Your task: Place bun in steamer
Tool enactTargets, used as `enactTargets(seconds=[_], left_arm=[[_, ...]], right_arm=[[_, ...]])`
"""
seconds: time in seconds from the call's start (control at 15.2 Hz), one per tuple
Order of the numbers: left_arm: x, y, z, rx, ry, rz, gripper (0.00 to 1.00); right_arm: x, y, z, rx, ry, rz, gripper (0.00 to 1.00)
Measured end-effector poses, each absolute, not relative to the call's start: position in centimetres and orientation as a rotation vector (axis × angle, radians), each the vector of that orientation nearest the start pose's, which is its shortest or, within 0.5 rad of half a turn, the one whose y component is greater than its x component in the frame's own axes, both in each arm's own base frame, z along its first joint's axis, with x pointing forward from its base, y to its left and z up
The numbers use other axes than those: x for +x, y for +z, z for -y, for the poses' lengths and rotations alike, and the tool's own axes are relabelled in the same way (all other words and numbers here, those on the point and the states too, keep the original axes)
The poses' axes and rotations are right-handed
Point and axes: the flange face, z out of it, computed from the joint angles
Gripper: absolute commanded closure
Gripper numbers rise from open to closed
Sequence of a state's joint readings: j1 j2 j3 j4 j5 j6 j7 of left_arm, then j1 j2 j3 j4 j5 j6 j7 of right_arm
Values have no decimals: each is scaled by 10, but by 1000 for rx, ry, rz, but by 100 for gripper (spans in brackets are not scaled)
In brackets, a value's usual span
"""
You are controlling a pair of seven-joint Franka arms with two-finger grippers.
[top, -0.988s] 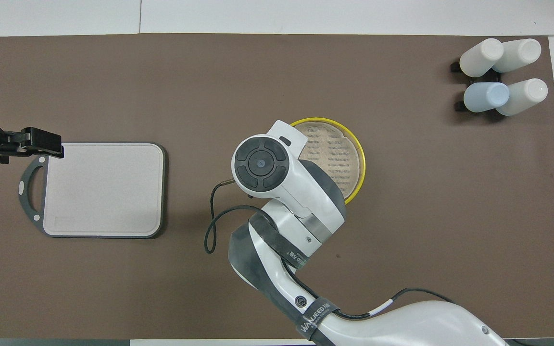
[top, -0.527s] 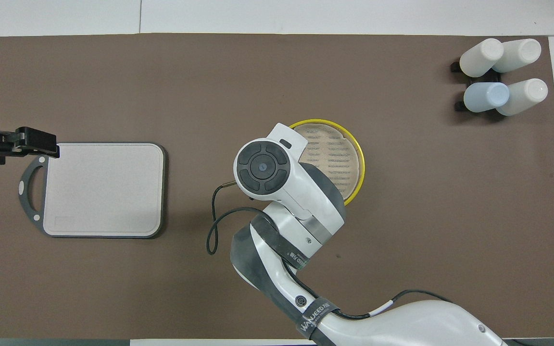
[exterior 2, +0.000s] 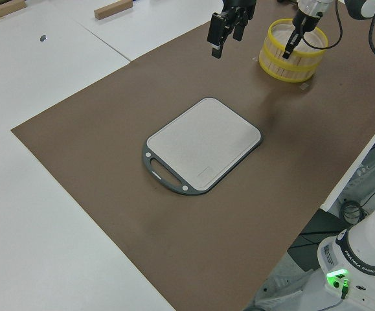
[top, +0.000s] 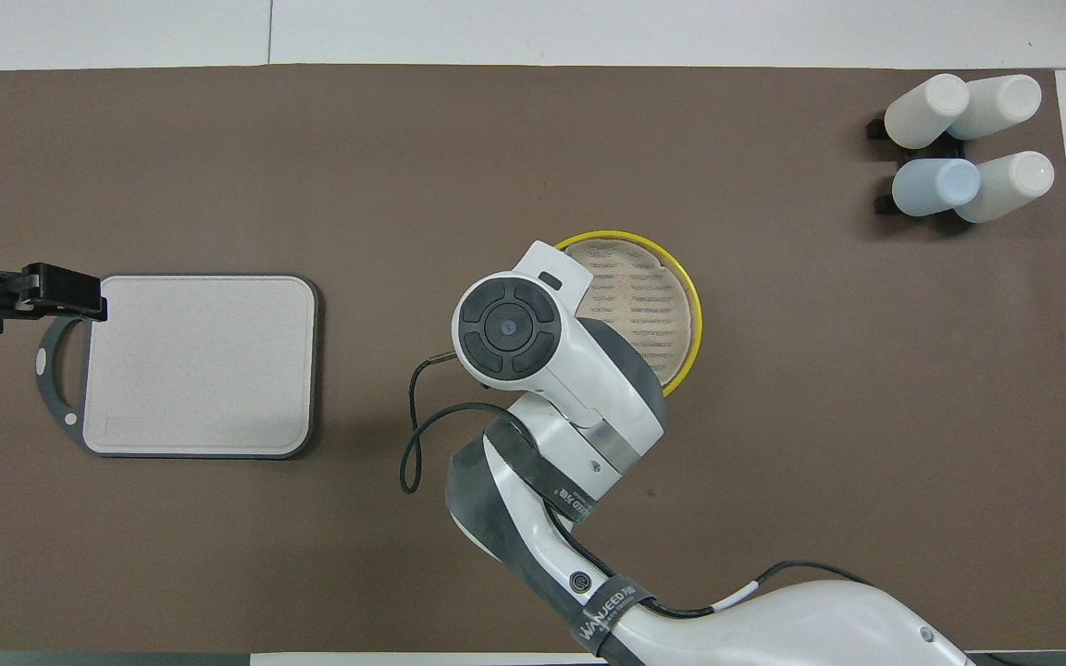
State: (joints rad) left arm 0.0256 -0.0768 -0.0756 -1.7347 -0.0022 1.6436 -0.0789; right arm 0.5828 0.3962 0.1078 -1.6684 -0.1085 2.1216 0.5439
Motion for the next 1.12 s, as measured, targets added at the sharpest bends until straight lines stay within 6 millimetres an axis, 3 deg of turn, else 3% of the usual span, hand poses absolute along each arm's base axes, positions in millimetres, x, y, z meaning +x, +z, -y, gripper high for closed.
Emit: enactTargets(seconds=[0.2, 0.26, 0.4, 0.46, 0.53, 0.66, 0.79, 1.12], left_arm=[[533, 594, 31, -3136, 25, 38, 0], [533, 594, 31, -3136, 25, 39, 0], [533, 594, 30, -3143, 25, 45, 0], [533, 594, 29, -3150, 25, 50, 0], [533, 594, 29, -3157, 26, 54, 0], [533, 594, 29, -3160, 26, 55, 0], [533, 594, 28, -3160, 26, 57, 0], [533, 595, 26, -3160, 24, 64, 0]], right_arm=[[522, 378, -415, -3139, -113, 301, 44], [522, 378, -415, -3139, -112, 301, 40], [523, 379, -414, -3139, -114, 297, 23], [524, 380, -414, -3138, -117, 294, 8], [526, 382, -412, -3137, -123, 287, 0], [534, 393, -404, -3140, -132, 257, 0], [550, 417, -379, -3154, -134, 182, 0], [578, 490, -270, -3204, -86, 40, 0]])
